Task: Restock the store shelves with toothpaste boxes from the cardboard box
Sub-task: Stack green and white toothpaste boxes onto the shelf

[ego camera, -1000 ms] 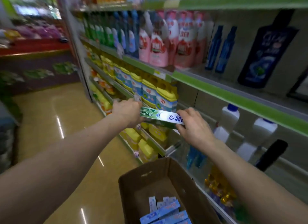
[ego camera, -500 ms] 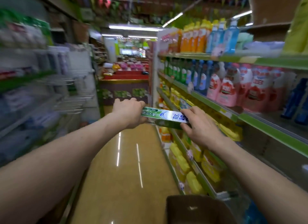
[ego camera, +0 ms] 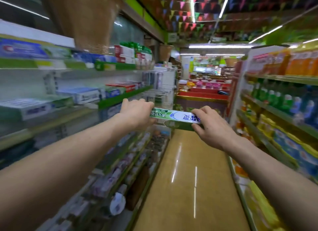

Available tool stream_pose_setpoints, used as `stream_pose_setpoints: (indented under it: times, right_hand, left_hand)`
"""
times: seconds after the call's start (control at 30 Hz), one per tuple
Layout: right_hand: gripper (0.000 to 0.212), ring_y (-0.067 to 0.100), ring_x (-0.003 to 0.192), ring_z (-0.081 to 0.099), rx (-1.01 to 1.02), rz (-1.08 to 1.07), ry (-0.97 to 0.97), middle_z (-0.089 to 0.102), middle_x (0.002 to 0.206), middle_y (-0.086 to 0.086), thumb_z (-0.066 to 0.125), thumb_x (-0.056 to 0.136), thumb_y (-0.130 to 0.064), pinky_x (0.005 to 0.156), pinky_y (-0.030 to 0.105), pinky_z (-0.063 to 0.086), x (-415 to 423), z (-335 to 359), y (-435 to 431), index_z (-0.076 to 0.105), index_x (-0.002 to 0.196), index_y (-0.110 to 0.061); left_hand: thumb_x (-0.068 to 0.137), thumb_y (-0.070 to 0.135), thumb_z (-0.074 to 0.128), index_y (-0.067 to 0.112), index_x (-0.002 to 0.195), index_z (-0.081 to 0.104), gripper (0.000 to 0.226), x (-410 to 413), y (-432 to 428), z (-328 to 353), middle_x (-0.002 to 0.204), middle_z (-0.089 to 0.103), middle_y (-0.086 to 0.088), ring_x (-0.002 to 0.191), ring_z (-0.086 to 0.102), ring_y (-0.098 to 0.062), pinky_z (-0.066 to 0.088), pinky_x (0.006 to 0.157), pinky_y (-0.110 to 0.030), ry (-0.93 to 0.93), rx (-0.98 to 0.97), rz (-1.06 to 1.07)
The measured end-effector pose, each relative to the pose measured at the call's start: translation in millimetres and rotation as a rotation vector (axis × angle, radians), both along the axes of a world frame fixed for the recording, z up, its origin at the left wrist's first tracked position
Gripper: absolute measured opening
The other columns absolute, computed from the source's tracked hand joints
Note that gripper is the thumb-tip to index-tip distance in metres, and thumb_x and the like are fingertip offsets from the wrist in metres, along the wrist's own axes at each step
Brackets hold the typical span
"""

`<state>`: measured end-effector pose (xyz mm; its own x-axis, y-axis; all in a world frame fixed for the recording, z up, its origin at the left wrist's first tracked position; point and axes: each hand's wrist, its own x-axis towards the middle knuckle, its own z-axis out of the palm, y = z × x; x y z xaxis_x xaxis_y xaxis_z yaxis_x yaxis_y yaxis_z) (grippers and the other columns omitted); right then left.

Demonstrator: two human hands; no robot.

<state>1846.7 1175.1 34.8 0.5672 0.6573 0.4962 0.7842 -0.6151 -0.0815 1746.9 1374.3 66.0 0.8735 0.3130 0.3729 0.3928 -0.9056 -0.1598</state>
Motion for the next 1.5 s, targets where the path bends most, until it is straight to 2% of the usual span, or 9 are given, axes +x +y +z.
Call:
stream_pose_setpoints:
  times: [0.3,0.47,0.73,0.87,0.97,1.23,1.33,1.43,1.5]
  right_hand:
    - [0.045,0.023,0.117,0.042,0.004,0.209,-0.026,0.043,0.126,0.003,0.048,0.097,-0.032,0.088,0.037,0.043,-92,21,122,0.039,0.139,-0.022]
    - [0.047,0.024,0.118,0.042,0.021,0.329,-0.042,0.043,0.128,0.004,0.049,0.096,-0.031,0.093,0.038,0.043,-132,30,175,0.039,0.14,-0.02]
    - [0.046,0.026,0.119,0.042,0.018,0.538,-0.055,0.044,0.128,0.006,0.05,0.096,-0.028,0.096,0.039,0.04,-176,41,264,0.041,0.139,-0.019]
    - [0.044,0.025,0.118,0.043,0.024,0.651,-0.053,0.045,0.126,0.006,0.049,0.095,-0.029,0.094,0.039,0.042,-187,43,311,0.042,0.137,-0.019]
    - [0.044,0.023,0.117,0.044,0.029,0.724,-0.04,0.045,0.125,0.004,0.048,0.096,-0.03,0.092,0.039,0.043,-189,45,340,0.041,0.138,-0.021]
    - [0.055,0.018,0.126,0.041,0.012,0.907,-0.017,0.048,0.134,0.002,0.054,0.094,-0.029,0.104,0.033,0.036,-184,57,400,0.036,0.145,-0.019]
    - [0.046,0.02,0.121,0.044,-0.004,0.966,-0.004,0.053,0.13,0.003,0.055,0.093,-0.027,0.103,0.033,0.038,-183,57,414,0.045,0.137,-0.017]
    - [0.038,0.022,0.12,0.049,0.033,1.001,0.14,0.056,0.129,0.005,0.052,0.095,-0.027,0.103,0.036,0.04,-186,52,427,0.053,0.131,-0.016]
    - [0.035,0.023,0.117,0.054,0.067,0.994,0.272,0.06,0.126,0.004,0.053,0.095,-0.028,0.099,0.036,0.043,-189,49,438,0.057,0.128,-0.016]
  left_hand:
    - [0.087,0.061,0.049,0.026,0.116,0.053,0.046,-132,103,15,0.113,0.059,-0.001,0.104,0.057,-0.026,0.034,0.091,-0.043,-0.037,0.032,0.185]
    - [0.087,0.063,0.048,0.027,0.118,0.053,0.048,-194,142,21,0.11,0.06,0.001,0.098,0.058,-0.023,0.037,0.087,-0.039,-0.059,0.065,0.27]
    - [0.089,0.059,0.049,0.026,0.116,0.054,0.043,-273,188,29,0.106,0.058,0.0,0.096,0.057,-0.022,0.037,0.091,-0.041,-0.069,0.063,0.485]
    - [0.089,0.06,0.049,0.026,0.117,0.053,0.043,-298,208,34,0.103,0.056,0.0,0.083,0.05,-0.021,0.036,0.088,-0.042,-0.07,0.068,0.595]
    - [0.087,0.062,0.05,0.028,0.116,0.054,0.045,-308,221,39,0.1,0.054,0.001,0.087,0.052,-0.021,0.034,0.084,-0.039,-0.076,0.048,0.677]
    - [0.088,0.062,0.048,0.03,0.12,0.051,0.046,-315,241,46,0.11,0.054,0.0,0.101,0.052,-0.023,0.032,0.084,-0.034,-0.087,-0.018,0.871]
    - [0.089,0.059,0.048,0.03,0.122,0.049,0.044,-317,249,41,0.113,0.049,-0.002,0.103,0.053,-0.024,0.037,0.085,-0.034,-0.125,-0.055,0.952]
    - [0.089,0.057,0.052,0.028,0.136,0.04,0.056,-316,254,36,0.129,0.042,-0.007,0.115,0.051,-0.028,0.043,0.094,-0.038,-0.249,-0.154,1.04]
    - [0.09,0.052,0.052,0.022,0.135,0.042,0.055,-312,256,35,0.132,0.046,-0.008,0.116,0.052,-0.028,0.045,0.092,-0.037,-0.35,-0.198,1.083]
